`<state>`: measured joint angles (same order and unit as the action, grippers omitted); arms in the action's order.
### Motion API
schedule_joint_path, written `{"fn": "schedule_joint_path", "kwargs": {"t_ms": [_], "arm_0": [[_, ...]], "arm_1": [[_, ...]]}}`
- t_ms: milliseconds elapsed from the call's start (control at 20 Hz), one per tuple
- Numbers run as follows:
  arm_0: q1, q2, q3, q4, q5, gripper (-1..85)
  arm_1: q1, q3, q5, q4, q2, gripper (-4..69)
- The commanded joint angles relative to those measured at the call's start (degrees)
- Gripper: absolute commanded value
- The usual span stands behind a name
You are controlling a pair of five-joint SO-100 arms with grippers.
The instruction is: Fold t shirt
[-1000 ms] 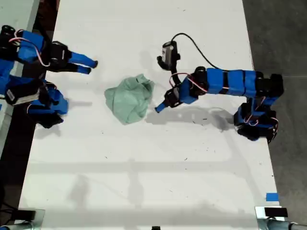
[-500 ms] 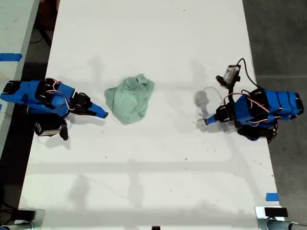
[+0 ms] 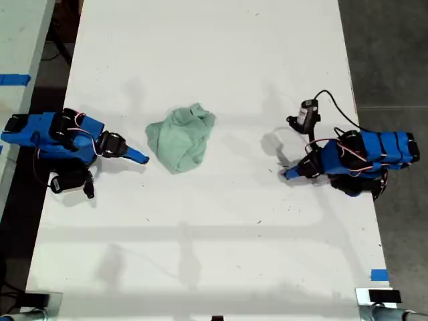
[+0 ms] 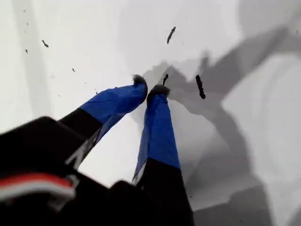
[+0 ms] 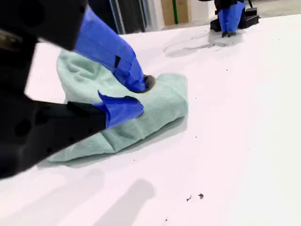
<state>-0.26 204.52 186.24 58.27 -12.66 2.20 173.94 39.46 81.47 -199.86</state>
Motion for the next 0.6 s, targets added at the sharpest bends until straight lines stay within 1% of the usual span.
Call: {"fn": "schedule_joint_path", "kwargs": {"t_ms": [0, 100, 150, 250, 450, 500, 550], "arm_0": [[-0.53, 0.18, 2.29, 0.09, -2.11, 4.0], [-0.53, 0.18, 2.29, 0.09, -2.11, 4.0], [-0.53, 0.18, 2.29, 0.09, -2.11, 4.0], [-0.53, 0.18, 2.29, 0.09, -2.11, 4.0], [-0.53, 0.18, 2.29, 0.09, -2.11, 4.0], [-0.53, 0.18, 2.29, 0.09, -2.11, 4.0], [-0.53, 0.18, 2.29, 0.09, -2.11, 4.0]], "arm_1": [[2.64, 2.72, -12.74, -1.93, -0.62, 3.9], [2.81, 2.72, -18.02, -1.93, -0.62, 4.0], [2.37, 2.72, -17.05, -1.93, -0.62, 4.0], [1.41, 2.72, -11.43, -1.93, -0.62, 4.0], [0.79, 2.72, -12.83, -1.93, -0.62, 4.0], [0.53, 2.72, -12.13, -1.93, -0.62, 4.0], [0.26, 2.72, -8.96, -1.93, -0.62, 4.0]]}}
